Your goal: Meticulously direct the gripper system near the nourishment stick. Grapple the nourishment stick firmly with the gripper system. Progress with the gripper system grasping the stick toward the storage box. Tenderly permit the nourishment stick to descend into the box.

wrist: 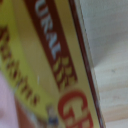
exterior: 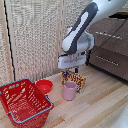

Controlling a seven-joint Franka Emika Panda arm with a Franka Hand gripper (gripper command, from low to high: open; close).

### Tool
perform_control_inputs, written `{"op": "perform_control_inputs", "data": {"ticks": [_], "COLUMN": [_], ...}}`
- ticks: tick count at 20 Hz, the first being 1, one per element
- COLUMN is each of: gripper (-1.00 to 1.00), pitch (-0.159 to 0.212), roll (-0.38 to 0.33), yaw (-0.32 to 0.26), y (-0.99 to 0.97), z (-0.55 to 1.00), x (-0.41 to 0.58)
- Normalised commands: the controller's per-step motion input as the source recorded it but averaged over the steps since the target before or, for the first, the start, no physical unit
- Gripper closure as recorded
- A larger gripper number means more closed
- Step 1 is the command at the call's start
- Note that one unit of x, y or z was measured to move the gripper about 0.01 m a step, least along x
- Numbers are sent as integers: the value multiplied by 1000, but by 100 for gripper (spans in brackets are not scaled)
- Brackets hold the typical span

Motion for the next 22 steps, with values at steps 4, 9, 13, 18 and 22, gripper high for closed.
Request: {"op": "perform_control_inputs", "data": {"ticks": [4, 9, 13, 18, 22], "gripper": [-100, 100, 100, 100, 100], "pitch": [-21, 3, 0, 0, 0], "roll": [-54, -26, 0, 0, 0], "yaw": [138, 31, 0, 0, 0], "y": [-104, 0, 0, 0, 0], "z": [-197, -33, 0, 0, 20], "x": [0, 0, 0, 0, 0]}}
